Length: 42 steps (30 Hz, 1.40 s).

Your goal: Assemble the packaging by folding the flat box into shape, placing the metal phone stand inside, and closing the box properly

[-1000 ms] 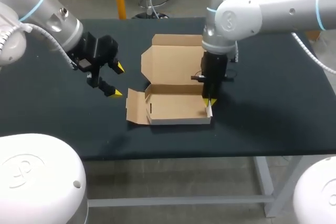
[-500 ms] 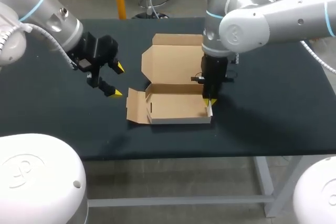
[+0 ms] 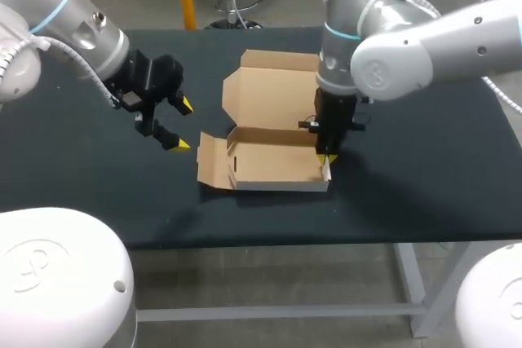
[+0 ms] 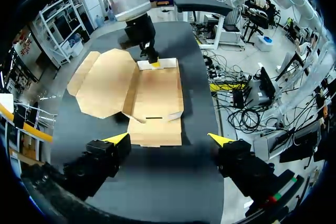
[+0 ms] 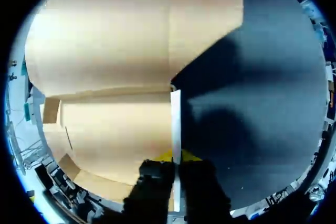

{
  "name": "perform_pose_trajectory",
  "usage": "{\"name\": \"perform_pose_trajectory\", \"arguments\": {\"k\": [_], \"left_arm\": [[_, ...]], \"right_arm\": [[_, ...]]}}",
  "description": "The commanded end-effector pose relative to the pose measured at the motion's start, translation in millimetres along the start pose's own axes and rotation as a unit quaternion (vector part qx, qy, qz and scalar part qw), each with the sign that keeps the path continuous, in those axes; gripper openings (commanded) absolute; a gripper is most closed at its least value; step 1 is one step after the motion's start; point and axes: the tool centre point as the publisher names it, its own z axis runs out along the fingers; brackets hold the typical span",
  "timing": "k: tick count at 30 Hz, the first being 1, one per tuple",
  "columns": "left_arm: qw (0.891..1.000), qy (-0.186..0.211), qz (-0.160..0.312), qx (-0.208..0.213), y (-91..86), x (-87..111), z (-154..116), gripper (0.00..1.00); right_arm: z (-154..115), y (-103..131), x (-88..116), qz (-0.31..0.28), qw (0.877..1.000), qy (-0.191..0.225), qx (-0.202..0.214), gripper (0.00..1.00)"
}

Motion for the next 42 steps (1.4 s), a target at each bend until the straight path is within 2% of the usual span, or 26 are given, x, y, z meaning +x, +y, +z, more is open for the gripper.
{"name": "perform_pose_trajectory", "arguments": {"k": [1,18,25,26,27,42], "left_arm": [[1.000,0.000,0.000,-0.002,-0.3,0.6,-0.4,1.00],[1.000,0.000,0.000,-0.002,-0.3,0.6,-0.4,1.00],[1.000,0.000,0.000,-0.002,-0.3,0.6,-0.4,1.00],[1.000,0.000,0.000,-0.002,-0.3,0.6,-0.4,1.00],[1.000,0.000,0.000,-0.002,-0.3,0.6,-0.4,1.00],[1.000,0.000,0.000,-0.002,-0.3,0.6,-0.4,1.00]], "right_arm": [[5.4,-1.6,-0.4,0.003,1.000,-0.006,-0.013,0.06],[8.9,2.2,4.1,0.007,0.999,-0.010,-0.033,0.16],[8.0,2.4,5.2,0.009,0.999,-0.012,-0.039,0.10],[8.0,2.4,5.3,0.009,0.999,-0.013,-0.039,0.07],[8.4,2.5,5.7,0.009,0.999,-0.015,-0.038,0.00],[9.3,2.7,-2.0,0.037,0.995,-0.089,-0.015,0.00]]}}
